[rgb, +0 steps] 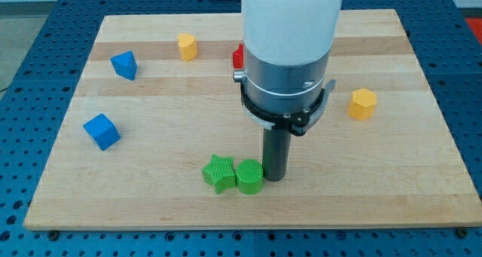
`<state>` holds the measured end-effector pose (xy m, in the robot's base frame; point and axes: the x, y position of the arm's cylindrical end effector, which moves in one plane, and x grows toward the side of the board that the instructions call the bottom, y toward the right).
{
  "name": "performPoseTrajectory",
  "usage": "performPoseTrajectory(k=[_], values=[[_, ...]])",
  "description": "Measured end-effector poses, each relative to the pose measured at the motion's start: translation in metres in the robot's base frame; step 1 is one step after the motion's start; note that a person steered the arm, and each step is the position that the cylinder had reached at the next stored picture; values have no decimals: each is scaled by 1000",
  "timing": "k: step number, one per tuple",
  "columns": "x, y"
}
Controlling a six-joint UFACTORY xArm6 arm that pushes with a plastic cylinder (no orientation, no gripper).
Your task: Move the yellow hexagon to the center left
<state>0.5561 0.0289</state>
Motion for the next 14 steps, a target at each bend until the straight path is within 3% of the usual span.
performPoseTrajectory(k=[3, 5, 7, 9, 10, 12, 13, 14], values=[[-51, 31], [-51, 117], [-105, 120], [-112, 93], [-88, 99], [-78, 186], [-111, 187], [-135, 120]])
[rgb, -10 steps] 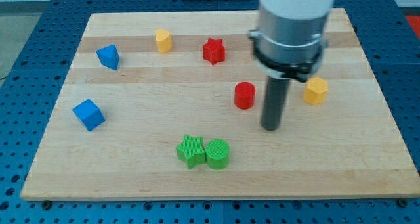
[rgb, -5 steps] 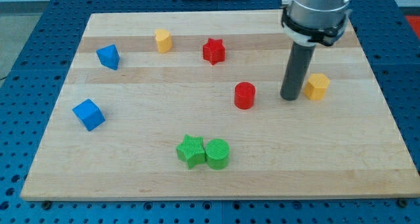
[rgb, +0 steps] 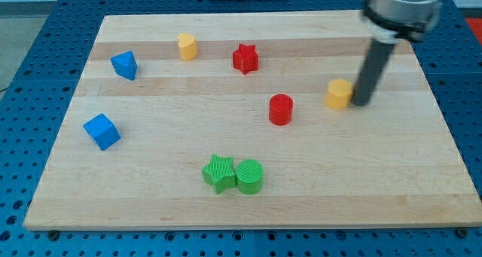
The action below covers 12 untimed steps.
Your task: Move the yellow hexagon to the center left
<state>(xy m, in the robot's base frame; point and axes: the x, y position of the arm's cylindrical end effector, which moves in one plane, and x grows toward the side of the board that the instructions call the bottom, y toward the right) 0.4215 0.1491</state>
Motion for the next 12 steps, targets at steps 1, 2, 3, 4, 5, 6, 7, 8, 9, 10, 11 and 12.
performPoseTrajectory(k=[1, 2, 3, 4, 5, 6, 7, 8, 9, 10, 11, 12], values=[[-2, -68], [-2, -92], [-3, -75], [-30, -76], [-58, -109], [-61, -194], [-58, -227], [-57, -180], [-57, -133], [-44, -118], [-22, -192], [-19, -297]])
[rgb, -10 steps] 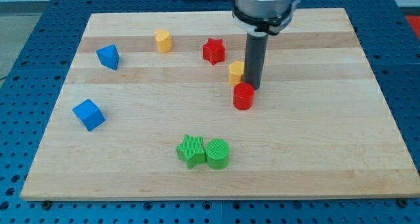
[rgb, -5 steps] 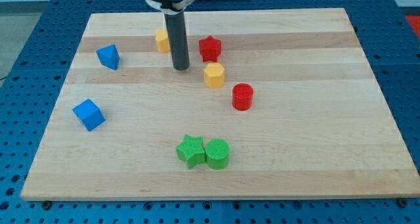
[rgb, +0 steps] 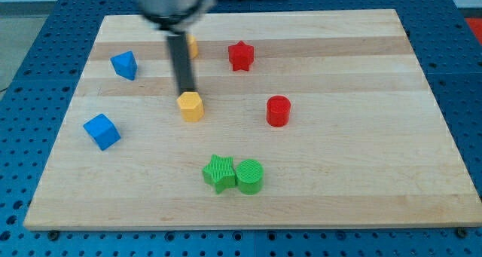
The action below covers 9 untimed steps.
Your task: Move the yellow hexagon to the center left
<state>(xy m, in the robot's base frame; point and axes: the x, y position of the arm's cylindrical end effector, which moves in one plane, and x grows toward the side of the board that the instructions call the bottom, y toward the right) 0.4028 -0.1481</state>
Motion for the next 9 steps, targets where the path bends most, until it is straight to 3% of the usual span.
performPoseTrajectory(k=[1, 3, 4, 5, 7, 8, 9], values=[[0, -17], [-1, 118], [13, 127], [34, 69], [32, -53], [35, 0], [56, 17]])
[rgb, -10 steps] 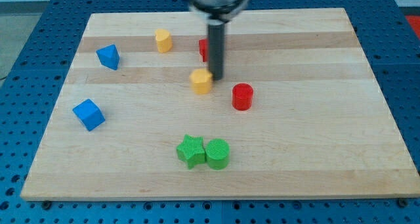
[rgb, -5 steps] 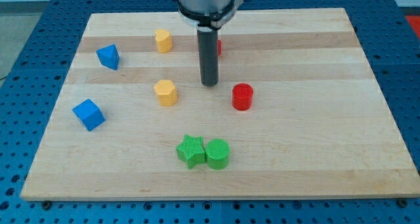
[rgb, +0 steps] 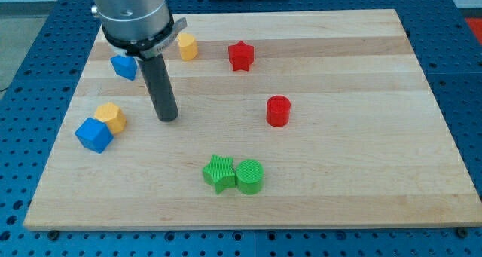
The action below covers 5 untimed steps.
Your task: Move the yellow hexagon to the center left
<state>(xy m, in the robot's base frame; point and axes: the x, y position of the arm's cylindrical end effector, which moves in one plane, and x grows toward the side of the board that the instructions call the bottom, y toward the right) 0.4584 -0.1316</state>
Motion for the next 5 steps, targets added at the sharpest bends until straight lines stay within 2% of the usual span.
performPoseTrajectory(k=[2, 3, 5], values=[[14, -70], [27, -78], [-7, -79]])
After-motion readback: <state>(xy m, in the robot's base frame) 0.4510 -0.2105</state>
